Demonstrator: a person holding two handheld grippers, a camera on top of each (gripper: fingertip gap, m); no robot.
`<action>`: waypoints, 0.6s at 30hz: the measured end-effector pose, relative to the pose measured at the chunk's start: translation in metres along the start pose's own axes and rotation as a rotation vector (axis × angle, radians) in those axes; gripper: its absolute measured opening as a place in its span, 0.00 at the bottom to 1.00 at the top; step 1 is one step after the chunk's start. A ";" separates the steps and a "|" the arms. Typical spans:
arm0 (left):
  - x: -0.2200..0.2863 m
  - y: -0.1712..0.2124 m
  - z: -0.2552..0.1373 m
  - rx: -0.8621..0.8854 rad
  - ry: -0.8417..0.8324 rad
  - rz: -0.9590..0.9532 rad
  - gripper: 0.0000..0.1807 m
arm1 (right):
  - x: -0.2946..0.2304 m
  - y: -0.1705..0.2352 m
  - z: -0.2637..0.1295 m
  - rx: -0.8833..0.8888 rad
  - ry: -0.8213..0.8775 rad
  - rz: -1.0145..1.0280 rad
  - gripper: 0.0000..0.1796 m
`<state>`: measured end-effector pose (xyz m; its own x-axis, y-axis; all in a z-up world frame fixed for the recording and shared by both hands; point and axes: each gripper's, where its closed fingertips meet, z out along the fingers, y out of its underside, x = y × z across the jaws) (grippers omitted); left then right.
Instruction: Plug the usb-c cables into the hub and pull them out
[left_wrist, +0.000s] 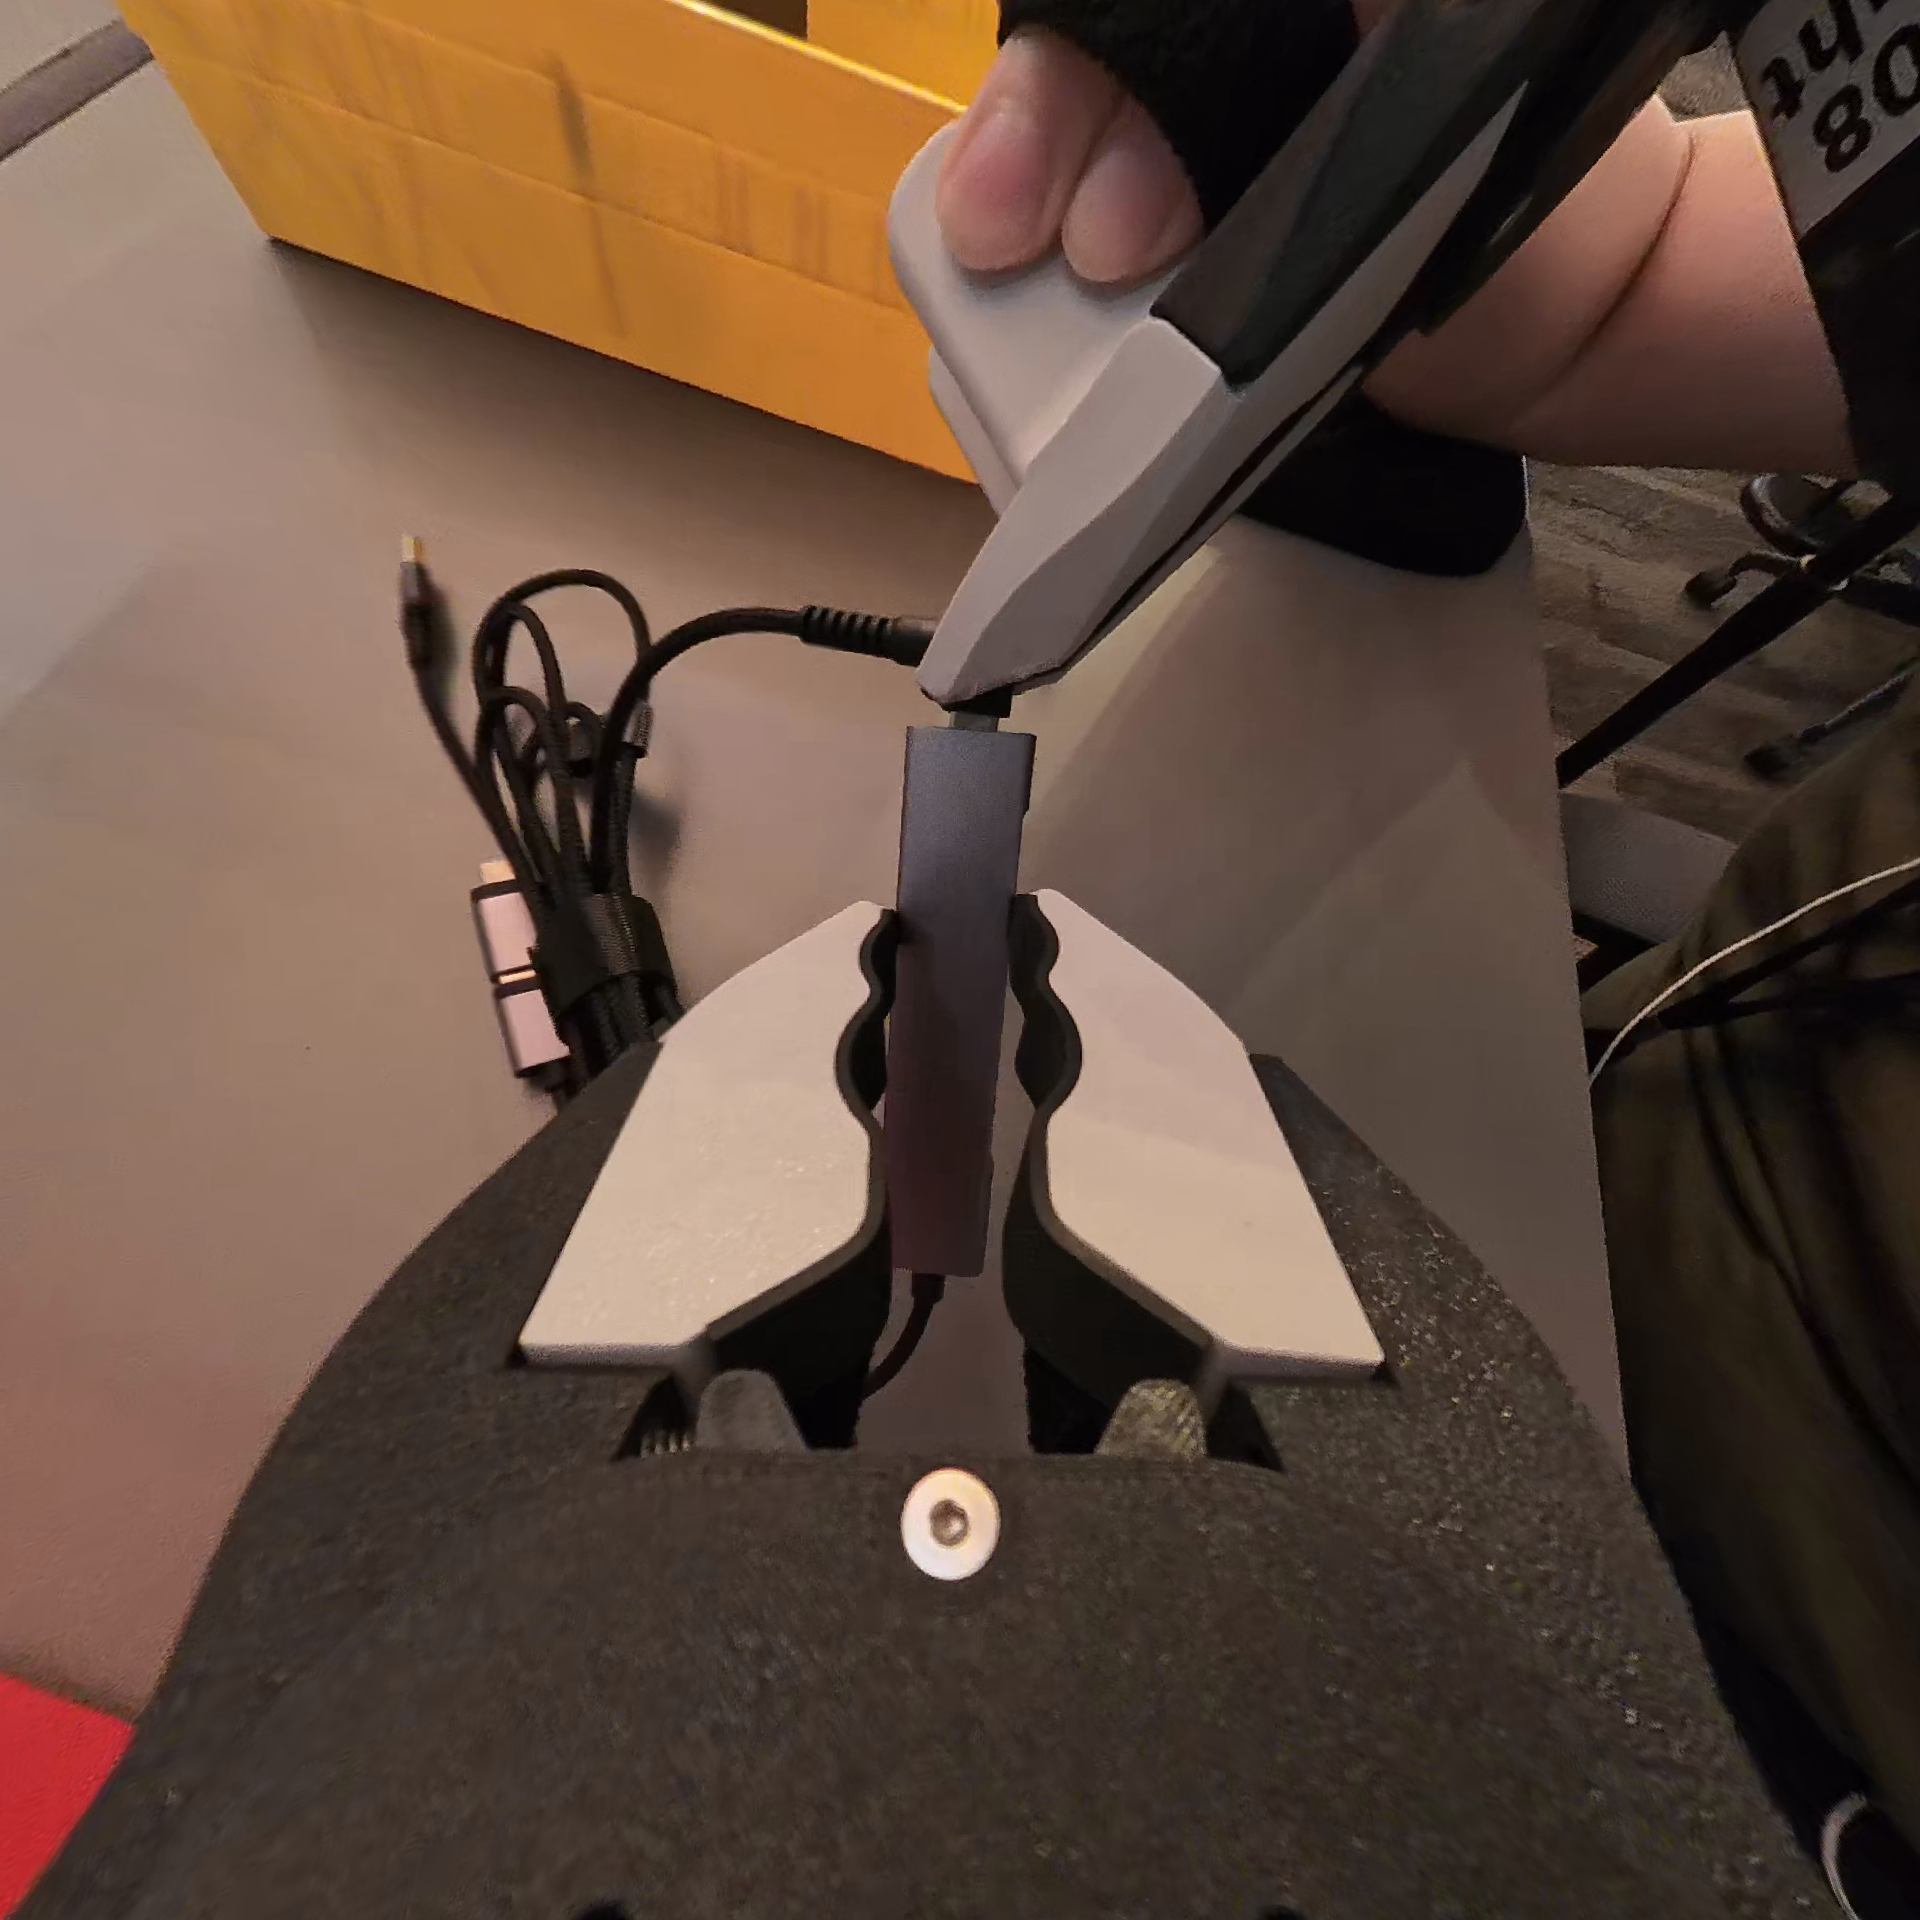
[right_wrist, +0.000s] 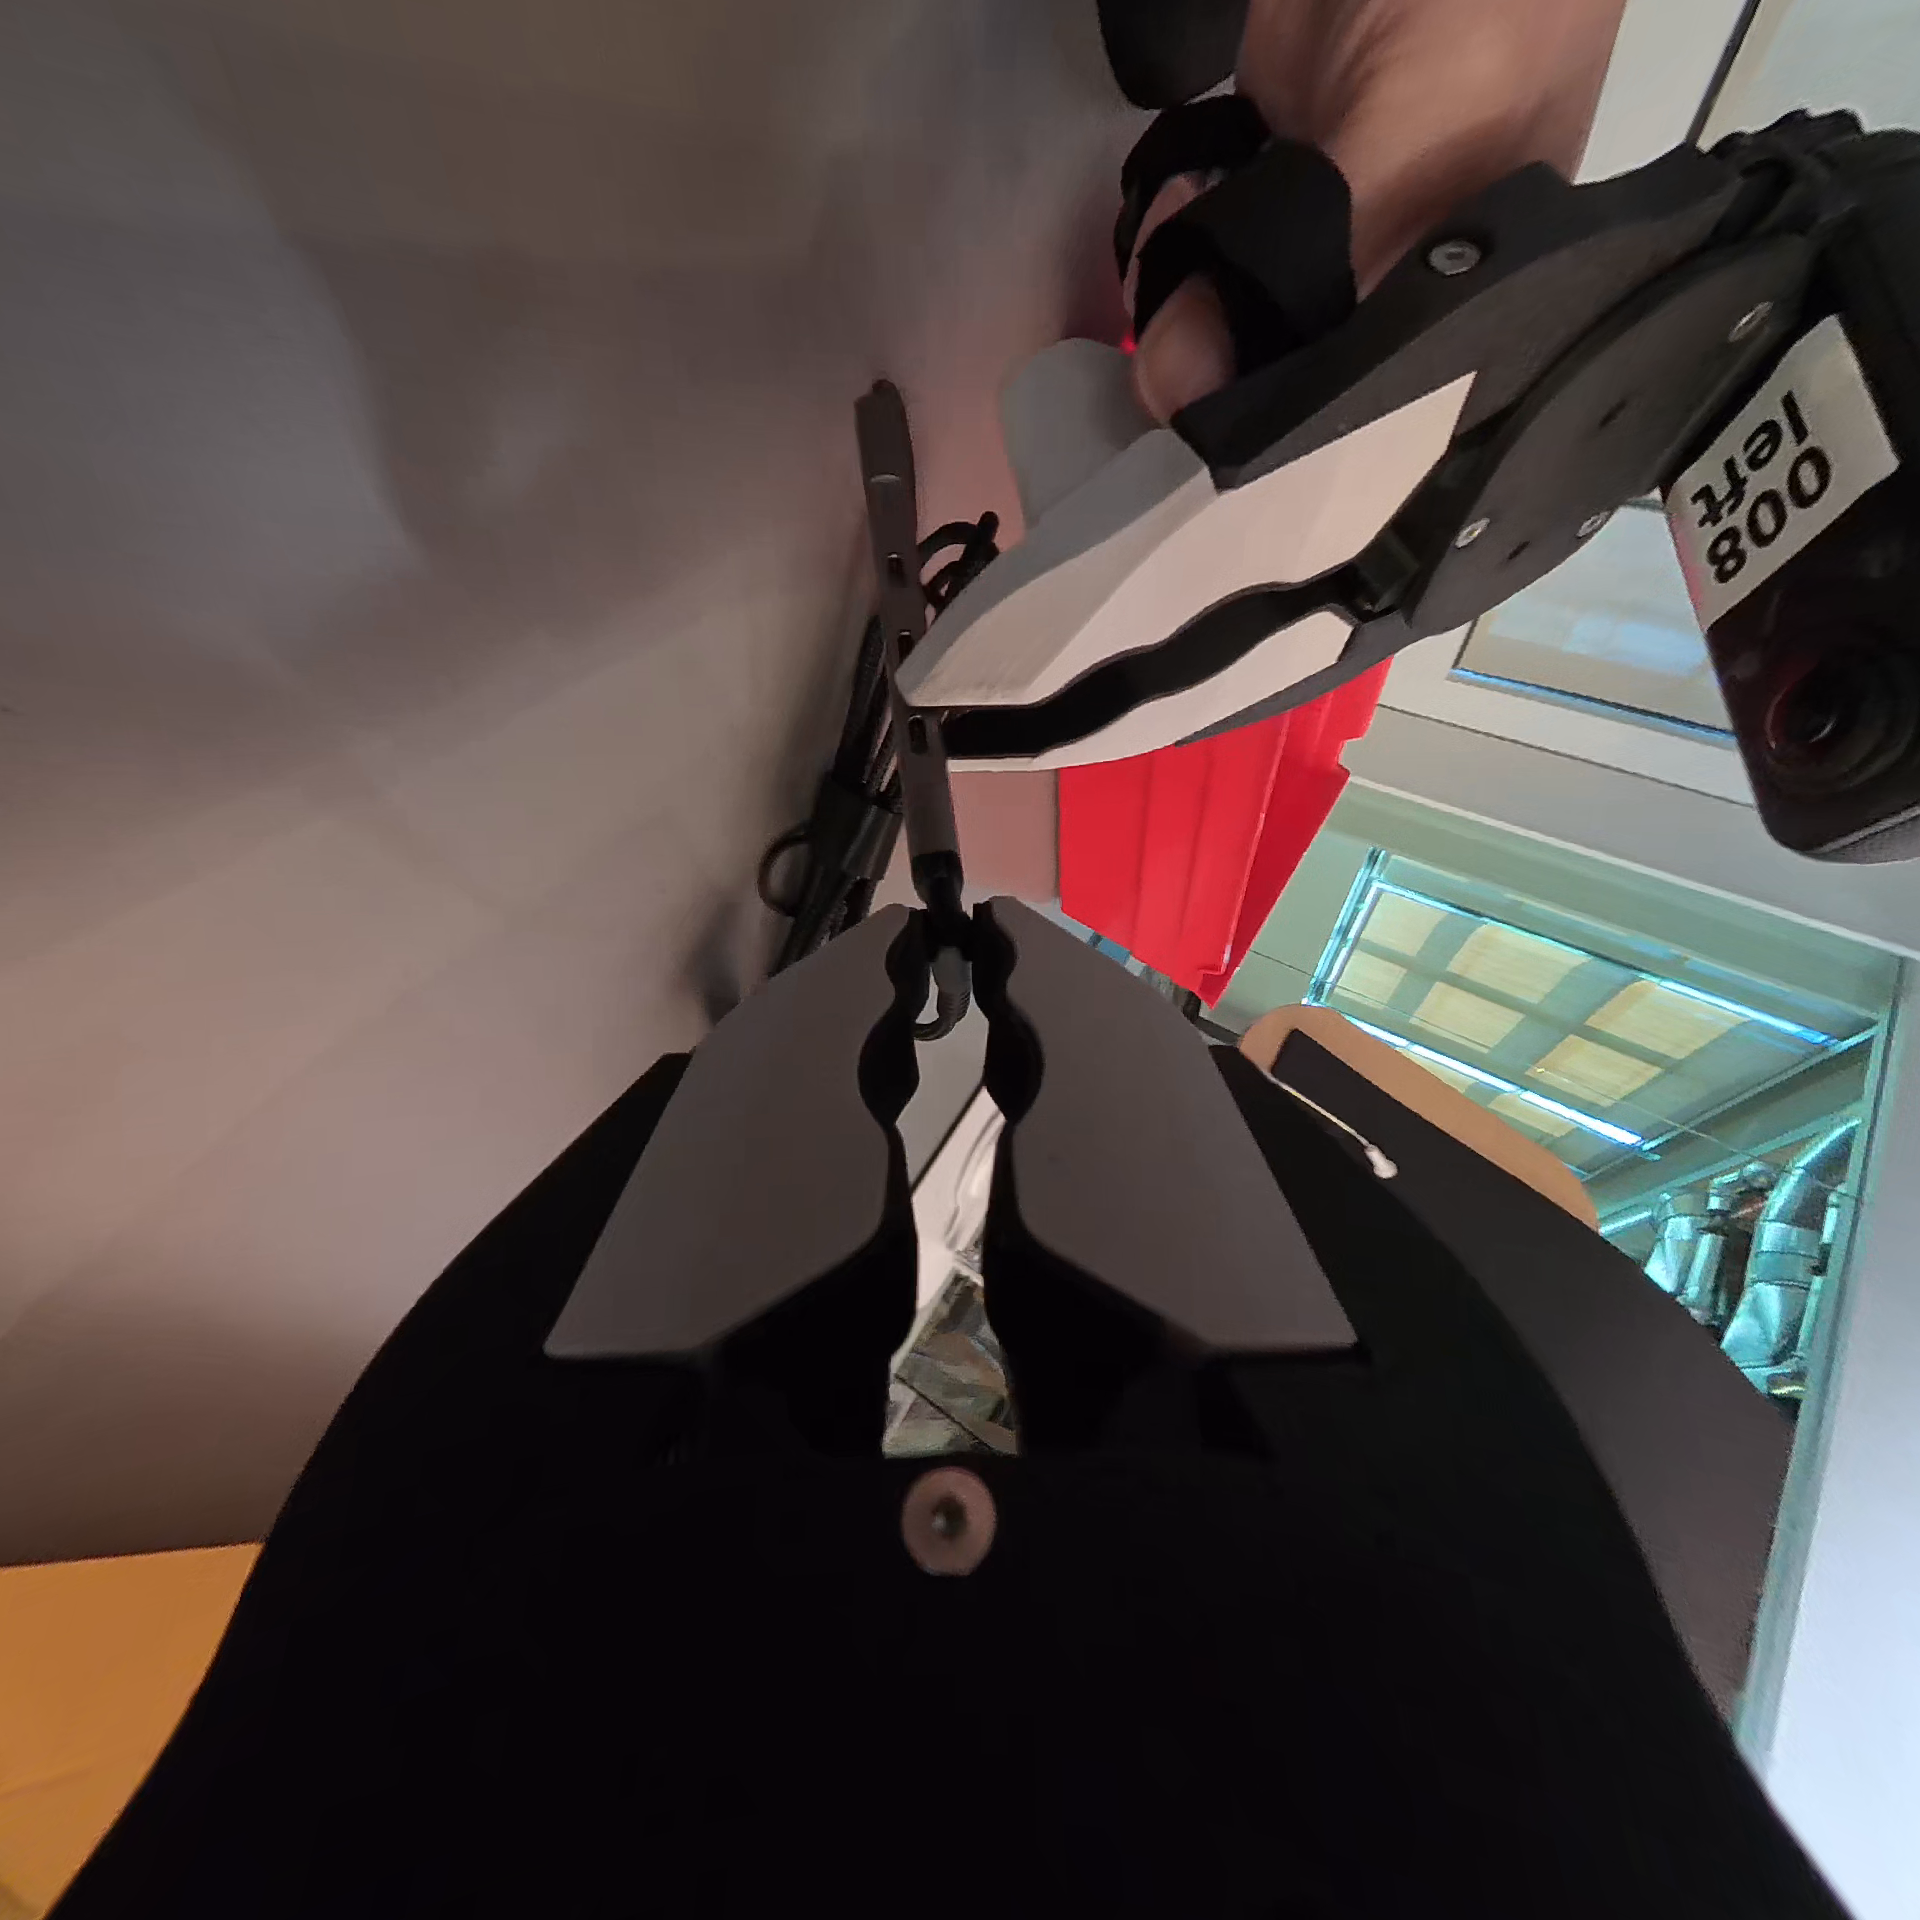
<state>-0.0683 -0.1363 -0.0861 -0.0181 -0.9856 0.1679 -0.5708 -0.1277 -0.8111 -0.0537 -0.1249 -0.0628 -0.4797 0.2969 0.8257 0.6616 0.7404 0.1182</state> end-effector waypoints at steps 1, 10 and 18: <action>-0.001 0.001 0.000 0.000 0.002 -0.004 0.11 | 0.000 0.001 0.001 -0.001 0.002 0.010 0.05; -0.006 0.002 -0.002 0.022 0.004 -0.030 0.11 | -0.001 0.002 0.007 0.011 -0.004 0.061 0.05; -0.007 0.002 -0.002 0.029 0.016 -0.055 0.11 | -0.001 0.002 0.008 -0.003 -0.002 0.061 0.05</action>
<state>-0.0710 -0.1294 -0.0872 -0.0009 -0.9752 0.2211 -0.5476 -0.1845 -0.8161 -0.0560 -0.1188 -0.0680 -0.4392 0.3426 0.8305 0.6914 0.7191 0.0691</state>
